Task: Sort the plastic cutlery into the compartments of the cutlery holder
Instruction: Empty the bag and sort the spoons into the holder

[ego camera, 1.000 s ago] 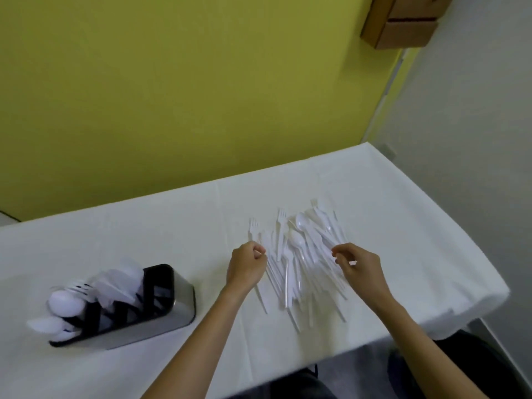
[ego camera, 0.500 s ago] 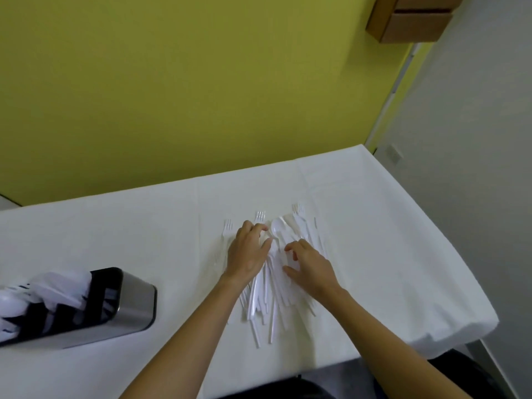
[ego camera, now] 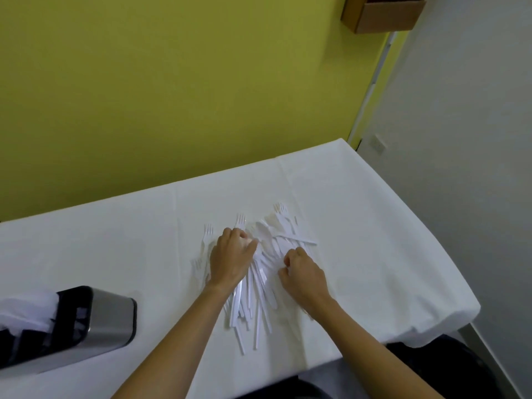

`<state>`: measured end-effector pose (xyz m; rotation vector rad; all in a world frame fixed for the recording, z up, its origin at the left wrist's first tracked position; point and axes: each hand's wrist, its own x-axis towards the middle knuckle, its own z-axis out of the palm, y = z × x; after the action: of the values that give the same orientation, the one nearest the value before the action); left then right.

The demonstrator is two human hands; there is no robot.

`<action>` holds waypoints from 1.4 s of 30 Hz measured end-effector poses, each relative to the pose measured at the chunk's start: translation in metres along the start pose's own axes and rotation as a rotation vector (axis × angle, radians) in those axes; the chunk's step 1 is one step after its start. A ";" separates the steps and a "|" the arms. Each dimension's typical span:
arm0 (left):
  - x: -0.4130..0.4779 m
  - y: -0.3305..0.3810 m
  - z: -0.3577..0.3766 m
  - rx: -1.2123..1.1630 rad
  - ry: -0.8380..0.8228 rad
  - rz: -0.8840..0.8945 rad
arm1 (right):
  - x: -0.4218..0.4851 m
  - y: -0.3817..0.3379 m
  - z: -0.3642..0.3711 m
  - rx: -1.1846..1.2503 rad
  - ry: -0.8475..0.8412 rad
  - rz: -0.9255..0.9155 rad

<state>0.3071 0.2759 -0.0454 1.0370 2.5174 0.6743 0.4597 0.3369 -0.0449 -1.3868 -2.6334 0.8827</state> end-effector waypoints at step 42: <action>-0.032 -0.064 -0.047 -0.521 0.123 -0.393 | 0.028 0.008 0.004 -0.479 0.238 -0.207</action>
<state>0.2704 0.1995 -0.0367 0.3190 2.3388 1.2013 0.4481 0.3599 -0.0588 -1.1629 -2.8292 0.0551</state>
